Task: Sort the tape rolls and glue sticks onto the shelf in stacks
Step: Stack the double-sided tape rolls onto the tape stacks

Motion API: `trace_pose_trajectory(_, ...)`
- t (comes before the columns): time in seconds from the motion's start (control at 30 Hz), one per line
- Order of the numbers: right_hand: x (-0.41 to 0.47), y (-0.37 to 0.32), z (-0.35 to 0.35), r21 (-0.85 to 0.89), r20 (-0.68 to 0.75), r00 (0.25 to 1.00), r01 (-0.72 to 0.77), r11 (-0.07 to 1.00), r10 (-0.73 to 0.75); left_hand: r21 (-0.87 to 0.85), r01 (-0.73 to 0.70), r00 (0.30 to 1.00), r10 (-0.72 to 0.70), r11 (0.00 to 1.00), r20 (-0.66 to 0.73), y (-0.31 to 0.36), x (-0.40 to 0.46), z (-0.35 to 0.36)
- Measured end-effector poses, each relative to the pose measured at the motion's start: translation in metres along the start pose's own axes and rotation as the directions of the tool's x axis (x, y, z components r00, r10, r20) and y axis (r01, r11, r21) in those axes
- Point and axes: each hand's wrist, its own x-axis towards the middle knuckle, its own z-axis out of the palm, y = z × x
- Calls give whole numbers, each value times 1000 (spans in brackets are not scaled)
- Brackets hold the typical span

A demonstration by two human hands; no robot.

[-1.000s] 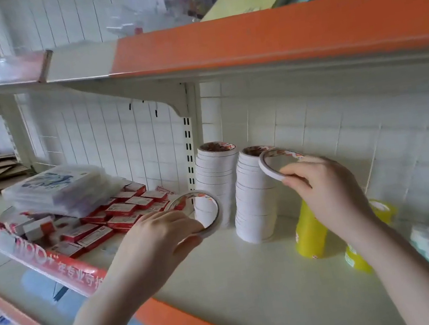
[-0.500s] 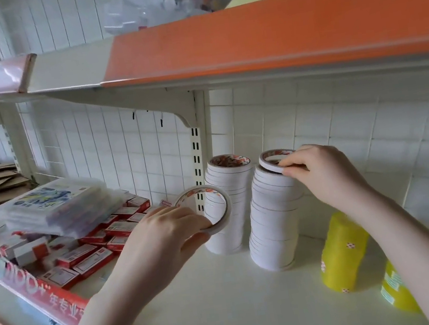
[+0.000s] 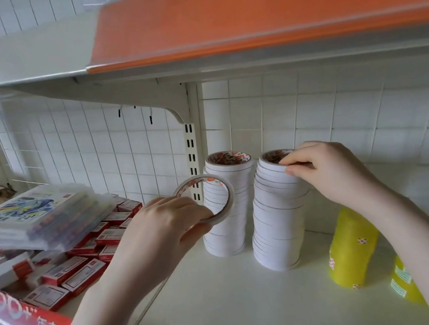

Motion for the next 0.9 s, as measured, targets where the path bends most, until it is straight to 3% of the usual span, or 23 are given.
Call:
trace_pose_trajectory(0.33, -39, 15, 2, -54, -352, 936, 5, 999, -24, -30, -58, 998, 57, 998, -37, -12, 47, 1)
trace_pose_trajectory(0.6, -76, 15, 4, -134, -384, 923, -74, 988, 17, -53, 5, 1000, -5, 999, 4, -17, 89, 11)
trace_pose_trajectory(0.9, -99, 17, 18, -152, -398, 917, -81, 985, 14, -5, 94, 983, -92, 996, 161, -30, 109, 30)
